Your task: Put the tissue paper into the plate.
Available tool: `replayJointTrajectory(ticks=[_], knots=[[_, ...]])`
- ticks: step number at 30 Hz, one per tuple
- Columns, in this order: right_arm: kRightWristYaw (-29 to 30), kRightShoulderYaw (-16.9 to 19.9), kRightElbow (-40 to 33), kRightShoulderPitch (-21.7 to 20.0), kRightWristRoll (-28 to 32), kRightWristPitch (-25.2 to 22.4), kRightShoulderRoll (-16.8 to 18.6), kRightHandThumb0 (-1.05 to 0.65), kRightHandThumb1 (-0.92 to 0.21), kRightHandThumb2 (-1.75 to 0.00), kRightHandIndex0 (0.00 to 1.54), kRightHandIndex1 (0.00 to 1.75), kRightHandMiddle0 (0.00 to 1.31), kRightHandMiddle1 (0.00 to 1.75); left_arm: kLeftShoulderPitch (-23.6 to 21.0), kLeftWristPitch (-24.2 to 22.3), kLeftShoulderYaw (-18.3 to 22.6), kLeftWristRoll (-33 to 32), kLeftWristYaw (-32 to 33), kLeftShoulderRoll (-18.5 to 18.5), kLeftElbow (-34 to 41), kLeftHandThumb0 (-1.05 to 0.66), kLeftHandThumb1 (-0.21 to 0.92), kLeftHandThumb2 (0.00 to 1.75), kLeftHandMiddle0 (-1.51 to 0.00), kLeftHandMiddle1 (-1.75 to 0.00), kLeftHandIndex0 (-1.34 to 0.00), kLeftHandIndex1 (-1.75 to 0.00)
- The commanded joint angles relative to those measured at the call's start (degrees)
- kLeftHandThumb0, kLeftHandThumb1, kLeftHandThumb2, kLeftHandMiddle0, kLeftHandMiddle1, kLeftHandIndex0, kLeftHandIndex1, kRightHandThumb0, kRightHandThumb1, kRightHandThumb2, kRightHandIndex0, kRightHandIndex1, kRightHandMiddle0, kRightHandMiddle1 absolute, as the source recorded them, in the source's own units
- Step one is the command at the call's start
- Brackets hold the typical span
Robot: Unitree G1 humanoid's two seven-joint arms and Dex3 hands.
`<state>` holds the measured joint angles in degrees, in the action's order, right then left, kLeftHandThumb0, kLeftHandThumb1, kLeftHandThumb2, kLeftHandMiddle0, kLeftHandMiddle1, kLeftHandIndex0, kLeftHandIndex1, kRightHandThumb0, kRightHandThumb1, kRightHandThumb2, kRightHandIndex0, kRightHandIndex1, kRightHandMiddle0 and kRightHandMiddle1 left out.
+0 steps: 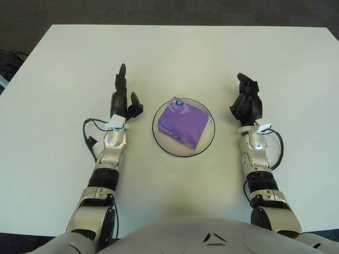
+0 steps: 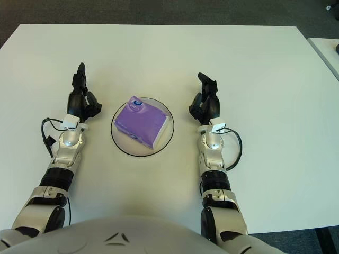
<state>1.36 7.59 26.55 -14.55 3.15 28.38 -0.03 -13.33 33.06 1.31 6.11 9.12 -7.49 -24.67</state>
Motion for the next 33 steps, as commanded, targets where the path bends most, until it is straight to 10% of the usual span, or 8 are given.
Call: replayJointTrajectory(ticks=[1, 33], knots=[[0.33, -0.05, 5.52, 8.90, 0.01, -1.61, 1.62, -0.46, -0.92, -0.99, 0.35, 0.03, 0.00, 0.72, 11.12, -0.55, -1.94, 1.63, 0.40, 2.86, -6.53, -0.85, 0.92, 1.04, -0.06, -0.01, 0.00, -0.26], [0.42, -1.09, -0.67, 13.30, -0.32, -2.25, 2.07, -0.45, -0.92, -0.99, 0.36, 0.04, 0.00, 0.71, 12.67, 0.70, -1.92, 2.02, 0.43, 2.04, -6.88, -0.82, 0.92, 0.98, -0.09, -0.02, 0.00, -0.29]])
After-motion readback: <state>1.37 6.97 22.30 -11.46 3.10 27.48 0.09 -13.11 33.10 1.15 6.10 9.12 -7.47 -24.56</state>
